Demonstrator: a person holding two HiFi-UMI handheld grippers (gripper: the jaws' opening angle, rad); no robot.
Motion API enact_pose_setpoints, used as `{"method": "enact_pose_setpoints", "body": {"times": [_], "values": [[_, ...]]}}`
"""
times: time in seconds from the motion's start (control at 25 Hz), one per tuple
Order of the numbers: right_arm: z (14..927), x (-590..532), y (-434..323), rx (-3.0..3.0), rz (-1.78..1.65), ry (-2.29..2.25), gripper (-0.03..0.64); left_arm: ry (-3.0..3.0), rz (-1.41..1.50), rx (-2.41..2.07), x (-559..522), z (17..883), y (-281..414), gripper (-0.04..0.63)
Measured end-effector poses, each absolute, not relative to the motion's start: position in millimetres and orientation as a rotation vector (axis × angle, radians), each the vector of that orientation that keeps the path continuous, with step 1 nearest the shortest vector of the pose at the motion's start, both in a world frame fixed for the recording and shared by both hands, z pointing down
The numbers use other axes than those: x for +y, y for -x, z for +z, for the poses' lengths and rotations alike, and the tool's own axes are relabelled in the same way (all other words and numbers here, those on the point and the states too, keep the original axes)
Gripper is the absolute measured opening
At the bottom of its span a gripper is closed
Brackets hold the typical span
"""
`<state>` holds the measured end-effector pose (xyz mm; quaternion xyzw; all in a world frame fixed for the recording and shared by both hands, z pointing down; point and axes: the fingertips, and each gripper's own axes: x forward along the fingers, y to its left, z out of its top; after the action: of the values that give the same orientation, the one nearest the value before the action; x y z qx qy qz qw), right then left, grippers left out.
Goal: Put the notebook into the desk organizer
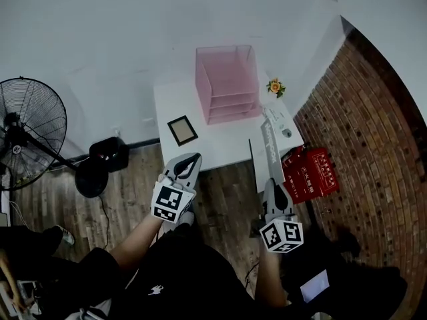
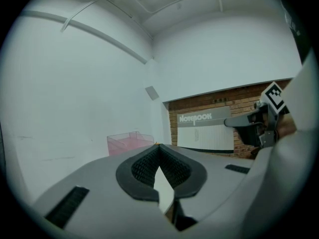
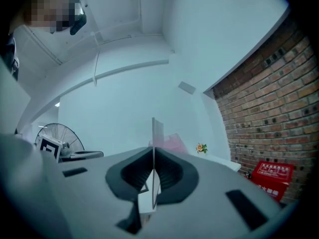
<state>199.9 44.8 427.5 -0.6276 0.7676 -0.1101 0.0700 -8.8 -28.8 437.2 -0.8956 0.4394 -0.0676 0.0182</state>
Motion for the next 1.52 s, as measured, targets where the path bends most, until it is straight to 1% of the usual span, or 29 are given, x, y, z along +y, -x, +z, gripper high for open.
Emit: {"method": "enact_pose_setpoints", "body": {"times": [0.64,1.08,1.52], "values": [[421.8,-86.2,-177.0,2.259,-0.334,1.967,0.011,2.855,-0.153,1.260,-180.2,434.1,20.4,0.003],[413.0,-145.2,-148.6,2.300,-0.310,1.957,0.011,2.890,-0.124,1.260,-228.6,444.9,37.0,0.003],[414.4,-219.2,-136.2,2.409,-0.330,1.814,0.011,2.809,-0.102,1.397,-264.5,436.0,41.2,0.003]]}}
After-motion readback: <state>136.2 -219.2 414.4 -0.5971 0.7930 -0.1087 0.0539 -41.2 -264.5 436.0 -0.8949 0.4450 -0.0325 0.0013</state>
